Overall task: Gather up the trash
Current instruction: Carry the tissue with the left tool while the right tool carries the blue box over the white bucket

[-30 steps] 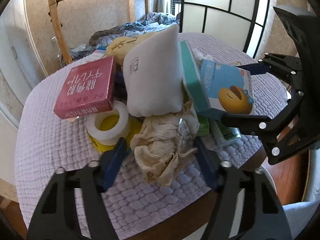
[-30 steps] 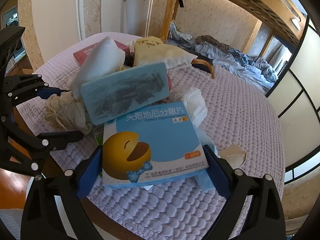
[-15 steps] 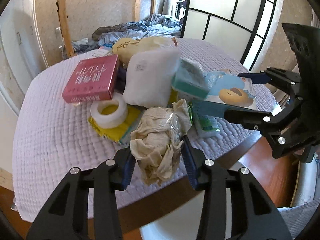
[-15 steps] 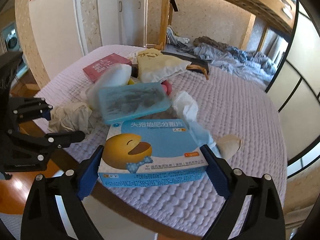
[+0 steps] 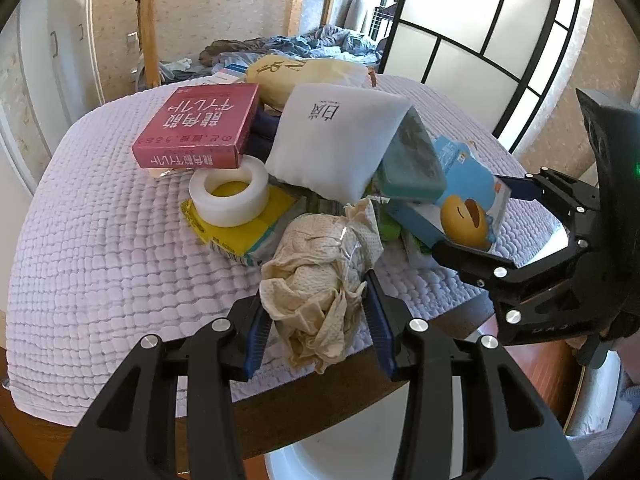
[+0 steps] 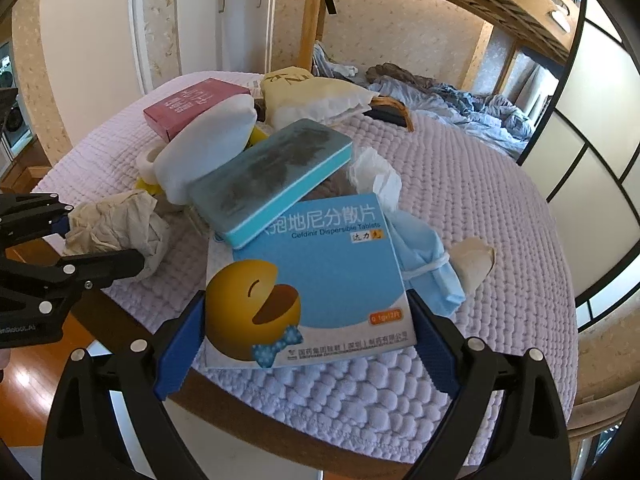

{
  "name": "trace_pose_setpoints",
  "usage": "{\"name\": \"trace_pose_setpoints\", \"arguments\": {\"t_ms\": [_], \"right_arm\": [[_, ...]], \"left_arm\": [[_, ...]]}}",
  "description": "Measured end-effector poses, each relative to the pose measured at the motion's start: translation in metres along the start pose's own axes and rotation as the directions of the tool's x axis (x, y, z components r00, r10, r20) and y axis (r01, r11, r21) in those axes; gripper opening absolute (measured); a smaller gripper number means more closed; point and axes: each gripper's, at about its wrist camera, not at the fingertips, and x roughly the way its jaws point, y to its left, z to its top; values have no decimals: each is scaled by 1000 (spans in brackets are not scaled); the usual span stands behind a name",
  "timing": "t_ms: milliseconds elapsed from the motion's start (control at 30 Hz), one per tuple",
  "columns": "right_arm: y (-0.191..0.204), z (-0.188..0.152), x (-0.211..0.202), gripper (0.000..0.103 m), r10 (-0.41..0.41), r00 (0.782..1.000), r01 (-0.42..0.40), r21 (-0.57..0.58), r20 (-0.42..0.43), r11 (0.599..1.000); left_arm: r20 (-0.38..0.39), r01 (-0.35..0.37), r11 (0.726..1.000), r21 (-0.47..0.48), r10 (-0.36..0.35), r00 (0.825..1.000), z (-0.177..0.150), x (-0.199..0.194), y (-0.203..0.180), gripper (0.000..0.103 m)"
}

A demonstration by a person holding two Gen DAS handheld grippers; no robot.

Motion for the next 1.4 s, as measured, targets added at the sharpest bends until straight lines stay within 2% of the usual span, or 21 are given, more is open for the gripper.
{"name": "trace_pose_setpoints", "arguments": {"t_ms": [133, 200, 300, 500, 700, 967, 1100, 1400], "right_arm": [[1, -2, 5, 93, 27, 1000, -27, 16, -15, 1000], [2, -4, 4, 89, 31, 999, -31, 20, -8, 999], [-5, -6, 3, 88, 43, 999, -43, 56, 6, 997], [-15, -12, -17, 88, 95, 995, -98, 114, 31, 989], [-16, -26, -34, 88, 152, 988, -153, 179, 22, 972], [-11, -46, -48, 88, 134, 991, -130, 206, -3, 970], [-13, -55, -54, 88, 151, 988, -144, 239, -12, 960], [5, -74, -68, 88, 167, 985, -158, 188, -32, 969]], "left_arm": [[1, 2, 1000, -17, -2, 1000, -4, 0, 1, 46], [3, 3, 1000, -26, -3, 1000, -6, -1, 2, 46], [6, 6, 999, -37, -6, 1000, -8, -4, 6, 46], [11, 11, 999, -45, -10, 1000, -10, -17, 6, 45], [10, 42, 995, -94, -41, 999, -13, -27, 7, 45], [0, 57, 992, -109, -57, 998, -25, -36, 5, 45], [-2, 62, 992, -109, -62, 998, -31, -39, 2, 45], [-23, 78, 992, -103, -80, 996, -39, -45, -14, 45]]}}
